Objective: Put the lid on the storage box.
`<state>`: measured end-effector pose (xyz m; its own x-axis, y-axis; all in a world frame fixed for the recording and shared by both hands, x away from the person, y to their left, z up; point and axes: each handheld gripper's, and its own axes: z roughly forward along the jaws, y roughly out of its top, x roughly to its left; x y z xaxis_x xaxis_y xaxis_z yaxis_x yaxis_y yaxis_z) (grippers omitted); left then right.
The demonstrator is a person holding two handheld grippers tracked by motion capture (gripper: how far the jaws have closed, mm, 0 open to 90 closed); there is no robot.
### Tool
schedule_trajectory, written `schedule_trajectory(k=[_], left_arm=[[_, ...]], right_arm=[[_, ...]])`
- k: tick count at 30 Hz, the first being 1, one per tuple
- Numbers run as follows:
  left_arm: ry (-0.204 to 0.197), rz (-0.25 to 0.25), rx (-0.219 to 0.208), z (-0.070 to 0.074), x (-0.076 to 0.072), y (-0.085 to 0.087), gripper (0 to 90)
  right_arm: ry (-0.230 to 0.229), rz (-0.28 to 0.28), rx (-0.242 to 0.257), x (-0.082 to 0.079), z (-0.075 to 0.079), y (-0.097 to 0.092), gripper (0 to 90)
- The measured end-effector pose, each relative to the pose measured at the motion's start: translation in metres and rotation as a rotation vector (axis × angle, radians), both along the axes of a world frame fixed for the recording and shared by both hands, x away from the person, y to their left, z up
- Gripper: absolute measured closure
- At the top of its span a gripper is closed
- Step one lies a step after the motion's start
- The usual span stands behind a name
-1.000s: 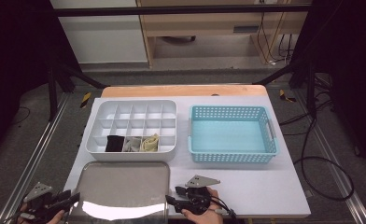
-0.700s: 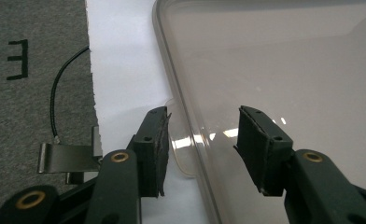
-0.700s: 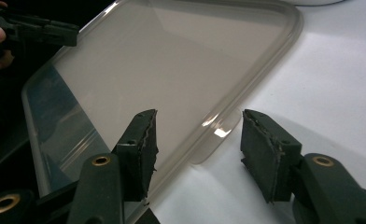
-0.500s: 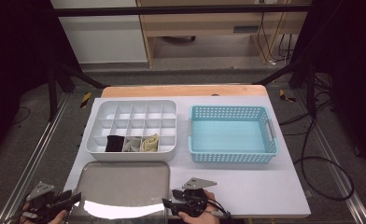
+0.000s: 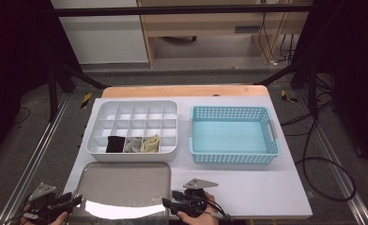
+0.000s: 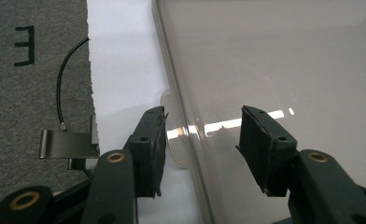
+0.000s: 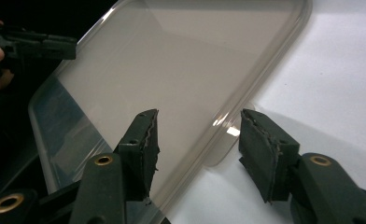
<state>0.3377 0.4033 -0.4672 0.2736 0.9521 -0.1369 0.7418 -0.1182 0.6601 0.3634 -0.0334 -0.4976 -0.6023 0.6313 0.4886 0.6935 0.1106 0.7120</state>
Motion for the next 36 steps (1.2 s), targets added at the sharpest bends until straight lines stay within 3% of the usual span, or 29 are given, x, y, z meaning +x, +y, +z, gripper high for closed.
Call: schedule_trajectory(k=[5, 10, 22, 36], left_arm=[[0.002, 0.0, -0.003, 0.0, 0.0002, 0.0003, 50.5], [0.003, 0.0, -0.006, 0.0001, 0.0004, 0.0006, 50.5], [0.001, -0.007, -0.009, -0.0003, 0.0004, 0.0016, 50.5], [-0.001, -0.006, -0.006, -0.0003, 0.0003, 0.0014, 50.3]], right_arm=[[0.024, -0.026, 0.014, 0.0006, 0.0005, 0.0011, 47.1], [0.076, -0.071, 0.032, 0.0008, 0.0021, 0.0024, 47.4], [0.201, -0.098, 0.073, 0.0044, 0.005, -0.0006, 50.7], [0.257, -0.13, 0.11, 0.0065, 0.0043, -0.0019, 50.3]])
